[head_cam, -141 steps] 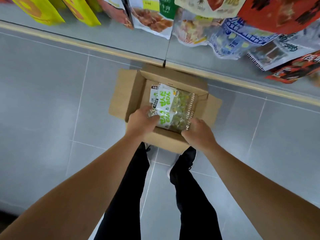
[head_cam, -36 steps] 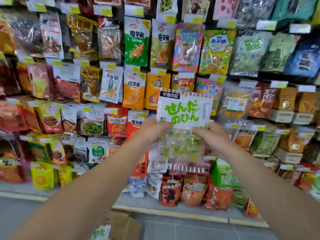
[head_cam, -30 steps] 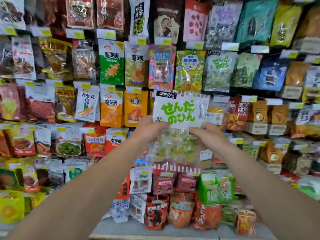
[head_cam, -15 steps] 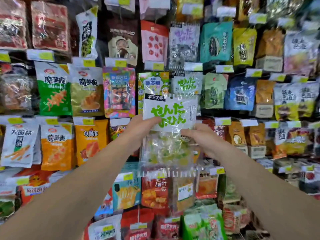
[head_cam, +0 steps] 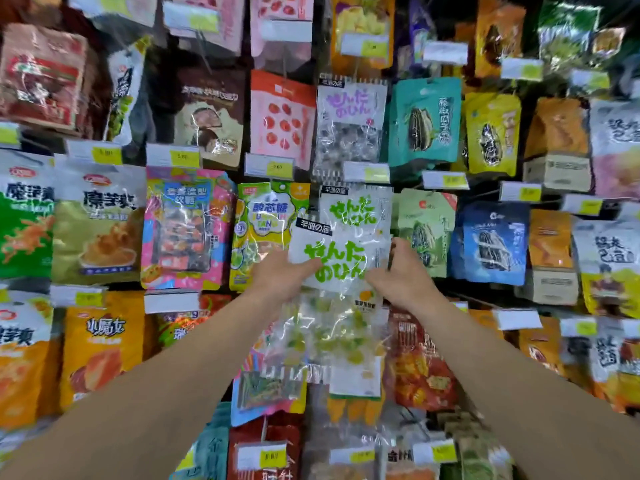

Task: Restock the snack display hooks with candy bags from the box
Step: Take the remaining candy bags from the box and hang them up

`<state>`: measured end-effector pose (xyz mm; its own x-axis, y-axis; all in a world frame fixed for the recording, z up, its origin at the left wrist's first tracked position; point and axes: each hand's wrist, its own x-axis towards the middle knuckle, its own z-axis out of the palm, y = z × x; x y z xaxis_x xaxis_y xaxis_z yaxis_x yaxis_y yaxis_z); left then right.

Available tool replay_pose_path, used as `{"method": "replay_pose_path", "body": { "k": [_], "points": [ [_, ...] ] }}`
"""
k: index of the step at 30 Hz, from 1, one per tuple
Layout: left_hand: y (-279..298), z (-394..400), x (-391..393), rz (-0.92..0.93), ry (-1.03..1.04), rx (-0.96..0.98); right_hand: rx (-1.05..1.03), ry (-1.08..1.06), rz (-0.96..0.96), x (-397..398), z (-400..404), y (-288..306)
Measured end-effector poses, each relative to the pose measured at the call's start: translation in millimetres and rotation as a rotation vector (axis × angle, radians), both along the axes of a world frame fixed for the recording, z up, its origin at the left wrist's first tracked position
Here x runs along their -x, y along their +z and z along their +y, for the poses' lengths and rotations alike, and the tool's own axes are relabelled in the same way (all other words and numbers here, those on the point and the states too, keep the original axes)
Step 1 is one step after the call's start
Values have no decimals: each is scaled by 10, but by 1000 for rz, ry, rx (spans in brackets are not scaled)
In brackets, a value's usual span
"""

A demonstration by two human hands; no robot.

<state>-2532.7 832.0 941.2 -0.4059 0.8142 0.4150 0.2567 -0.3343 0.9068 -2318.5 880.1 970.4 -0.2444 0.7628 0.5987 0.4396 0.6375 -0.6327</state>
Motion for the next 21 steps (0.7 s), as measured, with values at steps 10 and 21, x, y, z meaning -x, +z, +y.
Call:
{"method": "replay_pose_path", "body": {
  "k": [10,21],
  "points": [
    [345,396,-173,1,151,-77,-502,-108,-325,40,814,864],
    [739,661,-143,8,173,-119,-686,-119,-345,173,1403,1306]
  ]
}}
